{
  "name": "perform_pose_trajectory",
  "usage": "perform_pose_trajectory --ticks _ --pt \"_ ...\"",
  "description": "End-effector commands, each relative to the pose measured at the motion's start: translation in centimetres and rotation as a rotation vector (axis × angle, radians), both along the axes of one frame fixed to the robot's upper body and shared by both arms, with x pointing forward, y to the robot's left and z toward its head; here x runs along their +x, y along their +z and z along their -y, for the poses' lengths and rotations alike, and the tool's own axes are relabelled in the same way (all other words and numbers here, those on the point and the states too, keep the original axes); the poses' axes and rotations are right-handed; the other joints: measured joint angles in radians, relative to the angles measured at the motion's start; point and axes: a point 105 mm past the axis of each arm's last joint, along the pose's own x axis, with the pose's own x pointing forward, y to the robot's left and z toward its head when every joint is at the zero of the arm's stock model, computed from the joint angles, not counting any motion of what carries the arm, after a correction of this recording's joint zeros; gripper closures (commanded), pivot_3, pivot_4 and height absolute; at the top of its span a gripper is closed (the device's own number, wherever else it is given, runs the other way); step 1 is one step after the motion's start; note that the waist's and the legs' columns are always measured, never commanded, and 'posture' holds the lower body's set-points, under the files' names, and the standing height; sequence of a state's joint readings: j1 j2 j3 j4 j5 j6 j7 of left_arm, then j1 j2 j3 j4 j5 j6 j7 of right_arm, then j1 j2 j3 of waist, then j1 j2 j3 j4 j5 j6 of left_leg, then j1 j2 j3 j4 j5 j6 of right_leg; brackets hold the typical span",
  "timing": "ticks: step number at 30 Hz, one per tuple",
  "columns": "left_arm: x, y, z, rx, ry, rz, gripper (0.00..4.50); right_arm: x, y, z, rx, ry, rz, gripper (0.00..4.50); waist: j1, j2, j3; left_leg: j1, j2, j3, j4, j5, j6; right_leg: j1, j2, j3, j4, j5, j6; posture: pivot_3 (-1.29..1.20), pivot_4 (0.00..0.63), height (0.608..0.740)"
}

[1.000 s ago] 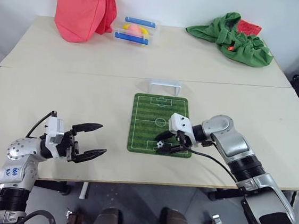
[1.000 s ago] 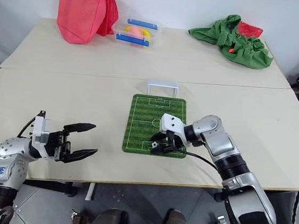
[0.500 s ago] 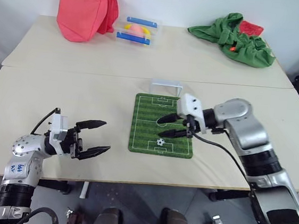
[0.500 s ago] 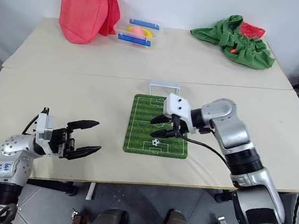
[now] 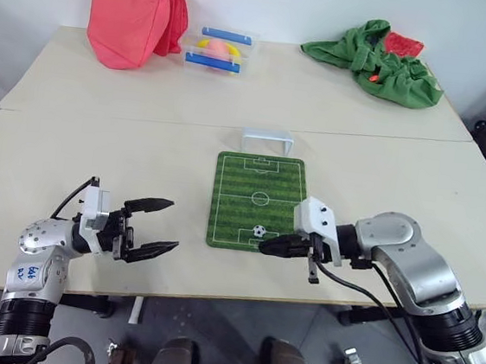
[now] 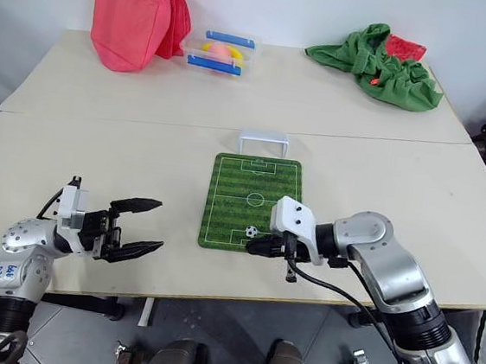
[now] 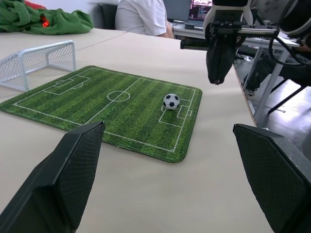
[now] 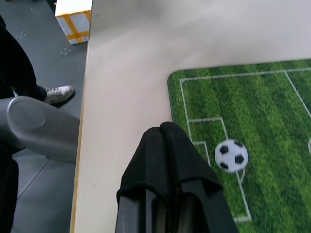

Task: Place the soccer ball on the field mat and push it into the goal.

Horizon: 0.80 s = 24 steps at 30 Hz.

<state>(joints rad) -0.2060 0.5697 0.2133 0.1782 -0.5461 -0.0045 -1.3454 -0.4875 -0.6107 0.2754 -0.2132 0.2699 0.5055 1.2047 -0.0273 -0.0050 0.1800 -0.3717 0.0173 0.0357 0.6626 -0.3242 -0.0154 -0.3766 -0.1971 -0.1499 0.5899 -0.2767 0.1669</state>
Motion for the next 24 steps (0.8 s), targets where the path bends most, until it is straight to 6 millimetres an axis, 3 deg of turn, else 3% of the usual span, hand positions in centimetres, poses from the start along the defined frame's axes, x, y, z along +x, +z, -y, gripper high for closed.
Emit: perform_pose_trajectory --ticks 1,8,13,16,18,21,24 --pt "0.0 0.8 -0.3 0.001 -0.002 0.024 0.00 1.3 -1.2 -1.0 0.014 -0.002 0.007 4.48 0.000 0.000 0.000 0.000 0.000 0.000 0.000 0.000 0.000 0.000 0.000 0.000 0.000 0.000 0.000 0.00 0.150 0.740" --pt "-0.2 1.1 -0.9 0.012 0.024 0.035 0.00 5.7 -1.0 -0.9 0.030 -0.094 0.070 4.48 -0.001 0.000 0.000 0.000 0.000 0.000 0.000 0.000 0.000 0.000 0.000 0.000 0.000 0.000 0.000 0.00 0.150 0.740" --pt "0.1 1.2 -1.2 0.016 0.037 0.040 0.00 10.4 2.5 0.2 0.093 -0.239 0.213 4.48 -0.002 0.001 0.000 0.000 0.000 0.000 0.000 0.000 0.000 0.000 0.000 0.000 0.000 0.000 0.000 0.00 0.150 0.740" --pt "0.6 1.5 -1.2 0.020 0.053 0.055 0.00 13.4 7.9 1.6 0.228 -0.397 0.336 4.48 -0.004 0.001 0.001 0.000 0.000 0.000 0.000 0.000 0.000 0.000 0.000 0.000 0.000 0.000 0.000 0.00 0.150 0.740" --pt "1.0 1.5 -1.3 0.022 0.067 0.055 0.00 13.7 9.9 2.7 0.285 -0.444 0.382 4.48 -0.002 0.002 0.001 0.000 0.000 0.000 0.000 0.000 0.000 0.000 0.000 0.000 0.000 0.000 0.000 0.00 0.150 0.740" --pt "1.4 1.6 -1.5 0.012 0.093 0.053 0.00 13.2 10.3 3.6 0.308 -0.452 0.377 4.48 -0.001 0.001 0.001 0.000 0.000 0.000 -0.001 0.000 0.000 0.000 0.000 0.000 0.000 0.000 0.000 0.00 0.150 0.740" --pt "2.2 2.1 -2.0 -0.021 0.153 0.059 0.00 12.7 9.9 5.6 0.321 -0.498 0.357 4.48 0.000 0.001 0.001 -0.001 0.000 0.000 -0.001 -0.001 0.000 0.000 0.000 -0.001 -0.001 0.000 0.000 0.00 0.150 0.740"
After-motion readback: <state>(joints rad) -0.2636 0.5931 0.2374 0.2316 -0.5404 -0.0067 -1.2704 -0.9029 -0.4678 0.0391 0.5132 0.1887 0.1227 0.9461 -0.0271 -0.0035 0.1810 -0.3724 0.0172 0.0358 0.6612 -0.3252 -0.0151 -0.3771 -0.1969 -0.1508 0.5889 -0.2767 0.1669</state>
